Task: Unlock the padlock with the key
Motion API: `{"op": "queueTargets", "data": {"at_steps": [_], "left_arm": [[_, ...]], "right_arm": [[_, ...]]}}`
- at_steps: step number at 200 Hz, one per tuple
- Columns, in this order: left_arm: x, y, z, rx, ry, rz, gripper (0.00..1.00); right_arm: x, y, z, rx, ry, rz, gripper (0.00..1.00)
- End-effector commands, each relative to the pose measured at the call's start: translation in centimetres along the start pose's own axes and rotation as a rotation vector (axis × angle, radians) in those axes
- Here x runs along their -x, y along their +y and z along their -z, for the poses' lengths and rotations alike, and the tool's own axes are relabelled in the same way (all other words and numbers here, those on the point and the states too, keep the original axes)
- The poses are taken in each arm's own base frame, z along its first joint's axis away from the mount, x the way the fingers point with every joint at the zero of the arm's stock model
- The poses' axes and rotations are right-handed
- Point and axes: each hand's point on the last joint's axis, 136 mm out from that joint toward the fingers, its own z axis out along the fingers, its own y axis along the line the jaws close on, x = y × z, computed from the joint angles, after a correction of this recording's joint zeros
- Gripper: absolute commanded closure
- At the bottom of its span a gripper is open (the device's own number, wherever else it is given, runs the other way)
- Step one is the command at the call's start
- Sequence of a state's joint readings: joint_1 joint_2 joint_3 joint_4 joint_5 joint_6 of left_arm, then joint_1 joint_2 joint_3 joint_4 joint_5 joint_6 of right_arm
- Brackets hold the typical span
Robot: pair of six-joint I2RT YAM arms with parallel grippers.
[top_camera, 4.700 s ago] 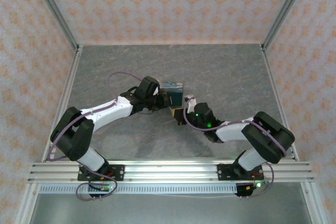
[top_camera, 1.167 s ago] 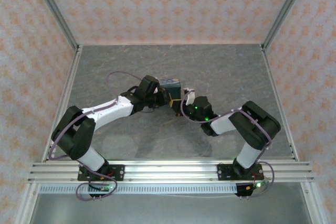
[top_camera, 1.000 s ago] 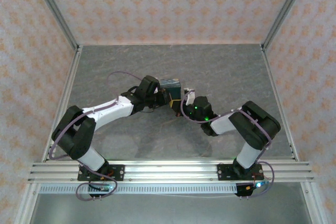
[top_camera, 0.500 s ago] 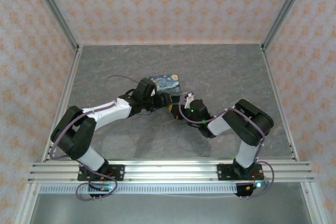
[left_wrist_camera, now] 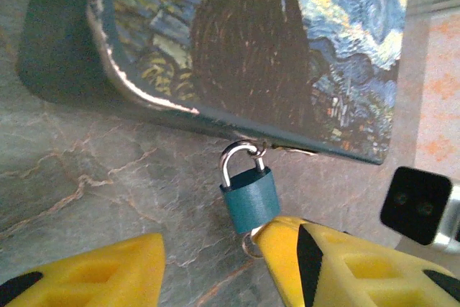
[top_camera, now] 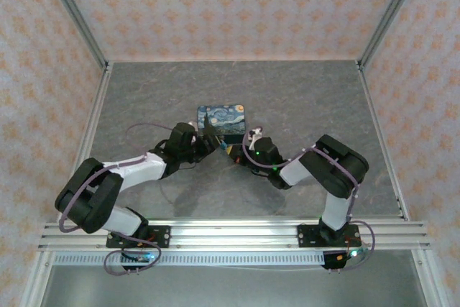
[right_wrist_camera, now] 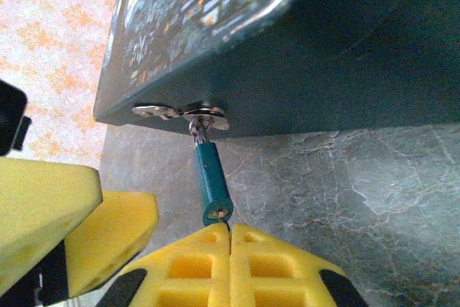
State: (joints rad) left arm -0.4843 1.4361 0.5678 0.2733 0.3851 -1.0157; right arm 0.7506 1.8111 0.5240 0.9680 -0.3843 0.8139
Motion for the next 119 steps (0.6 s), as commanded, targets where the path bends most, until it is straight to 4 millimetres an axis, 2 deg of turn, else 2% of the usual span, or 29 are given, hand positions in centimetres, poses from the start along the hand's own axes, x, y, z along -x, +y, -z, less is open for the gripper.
{"op": "queueTargets", "data": {"at_steps": [1,43,119], "left_arm": [[1.1,-2.5,-0.2,-0.106,-0.057,0.023,0.5],[0.3,-2.5,-1.3,-0.108,-0.031,0.045,0.53],[-0.6,-1.7,-2.5,-0.055,-0.017,0.051,0.52]], "right_arm": [[1.1,1.8,-0.1,0.038,-0.038,-0.065,1.0],[1.2,2.6,-0.1,0.05,-0.034,-0.1,1.0],[1.6,3.9,0.1,0.082,-0.04,-0.128,1.0]]}}
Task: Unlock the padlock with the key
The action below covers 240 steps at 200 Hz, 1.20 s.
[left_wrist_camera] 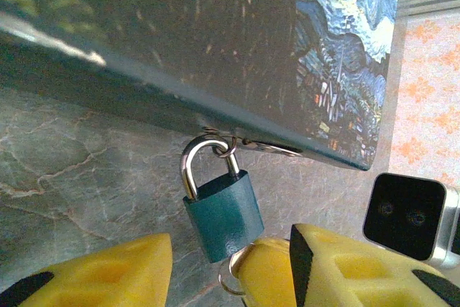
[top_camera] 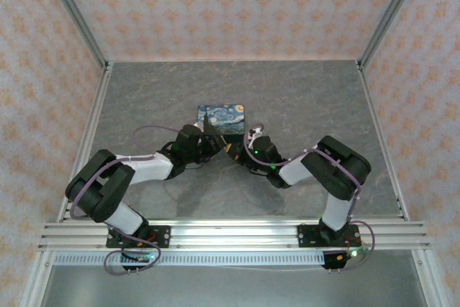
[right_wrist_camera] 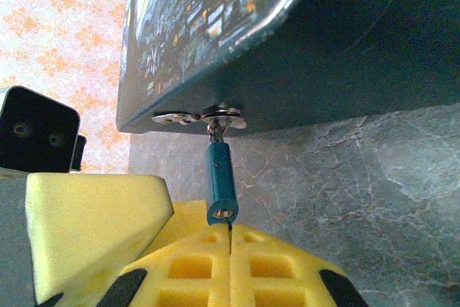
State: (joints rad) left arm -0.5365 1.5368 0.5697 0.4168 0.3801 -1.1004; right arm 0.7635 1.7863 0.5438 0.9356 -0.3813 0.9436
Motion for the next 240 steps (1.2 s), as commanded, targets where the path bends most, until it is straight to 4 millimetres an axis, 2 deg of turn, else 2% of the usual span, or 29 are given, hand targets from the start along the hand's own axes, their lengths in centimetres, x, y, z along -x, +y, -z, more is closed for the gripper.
{"op": "queueTargets", "data": {"at_steps": [1,98,129,140,162,190,212,240], "left_arm": [[0.7,-0.7,-0.4,-0.008,-0.034,0.006,0.52],[1.8,-0.7,-0.7,-0.012,-0.109,0.084,0.69],[1.8,-0.6,-0.7,-0.012,-0.112,0.093,0.79],[1.8,-0.7,-0.6,-0.013,-0.114,0.095,0.83],[1.8,-0.8,-0.5,-0.009,-0.11,0.096,0.87],[1.9,-0.6,-0.1,0.008,-0.121,0.121,0.92],[1.9,-0.5,0.2,0.017,-0.126,0.149,0.92],[1.8,-0.9,0.1,0.015,-0.112,0.178,0.94]], "right_arm": [[1.2,2.9,0.1,0.07,-0.039,-0.006,1.0],[1.3,3.5,0.1,0.102,-0.039,-0.076,1.0],[1.3,3.6,0.4,0.105,-0.042,-0.065,0.99],[1.2,3.2,0.6,0.082,-0.042,-0.045,0.95],[1.1,1.7,1.4,0.003,-0.049,0.012,0.78],[1.6,0.2,3.5,-0.125,-0.077,0.136,0.6],[2.6,0.0,5.5,-0.243,-0.085,0.335,0.5],[3.4,1.3,7.7,-0.311,-0.056,0.673,0.43]]}}
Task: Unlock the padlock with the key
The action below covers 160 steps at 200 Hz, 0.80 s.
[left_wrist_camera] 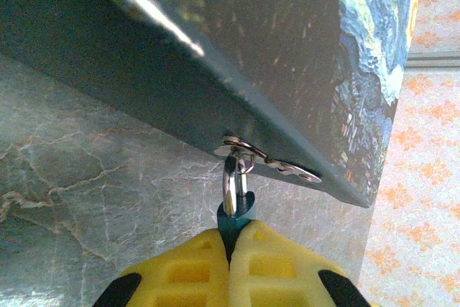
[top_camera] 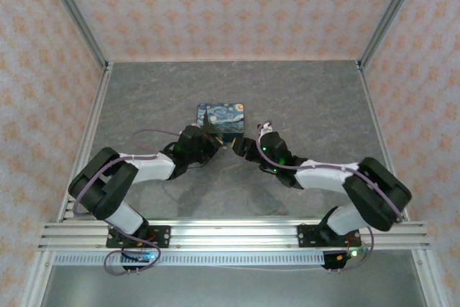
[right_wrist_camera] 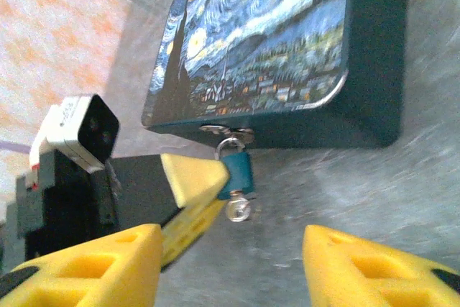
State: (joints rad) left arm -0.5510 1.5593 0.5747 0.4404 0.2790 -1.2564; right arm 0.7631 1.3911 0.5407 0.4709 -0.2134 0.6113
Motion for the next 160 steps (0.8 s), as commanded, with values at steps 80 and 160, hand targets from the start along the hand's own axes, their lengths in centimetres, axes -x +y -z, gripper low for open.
{"op": "queueTargets", "data": {"at_steps": [80,160], "left_arm": [[0.3,-1.9,0.6,0.005,-0.002,0.061,0.95],[0.1,-2.3,0.8,-0.001,0.011,0.071,0.96]], "right_arm": [[-3.1,-0.5,1.0,-0.176,0.015,1.284,0.36],[-3.9,-0.3,-3.7,-0.207,-0.019,1.432,0.35]]}}
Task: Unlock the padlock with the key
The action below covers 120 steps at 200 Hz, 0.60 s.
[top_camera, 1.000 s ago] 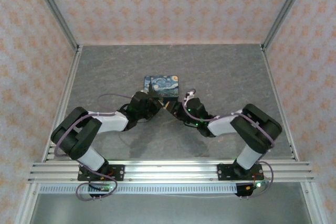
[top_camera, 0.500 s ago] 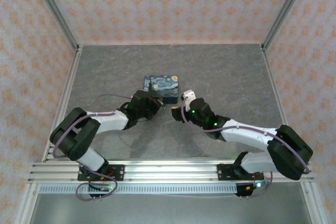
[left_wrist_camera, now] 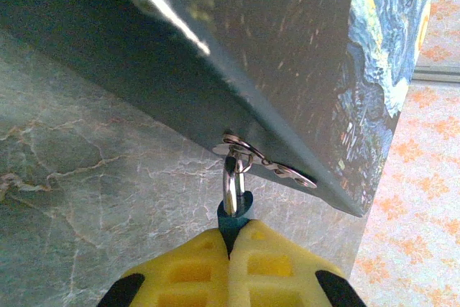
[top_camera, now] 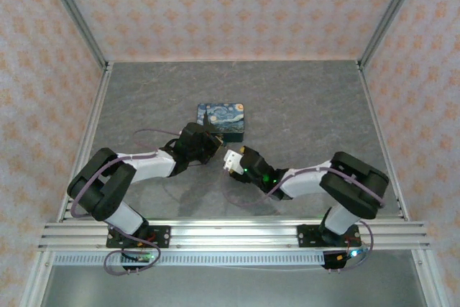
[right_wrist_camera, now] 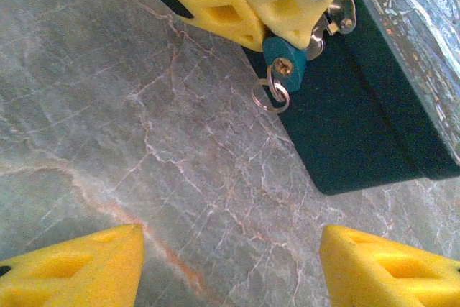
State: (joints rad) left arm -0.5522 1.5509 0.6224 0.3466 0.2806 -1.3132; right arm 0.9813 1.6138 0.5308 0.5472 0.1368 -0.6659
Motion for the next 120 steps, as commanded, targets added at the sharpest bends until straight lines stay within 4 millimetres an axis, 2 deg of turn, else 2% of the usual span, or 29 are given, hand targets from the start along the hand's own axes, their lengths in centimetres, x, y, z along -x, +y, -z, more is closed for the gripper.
{"op": "queueTargets", "data": {"at_steps": [1,120], "left_arm": [[0.0,-1.9,0.8,-0.036,0.001,0.011,0.96],[-0.3,-1.9,0.9,-0.035,0.018,0.02,0.96]], "right_arm": [[3.0,-1.7,-0.6,-0.085,-0.091,0.011,0.35],[3.7,-2.8,-2.2,-0.084,-0.173,-0.113,0.56]]}}
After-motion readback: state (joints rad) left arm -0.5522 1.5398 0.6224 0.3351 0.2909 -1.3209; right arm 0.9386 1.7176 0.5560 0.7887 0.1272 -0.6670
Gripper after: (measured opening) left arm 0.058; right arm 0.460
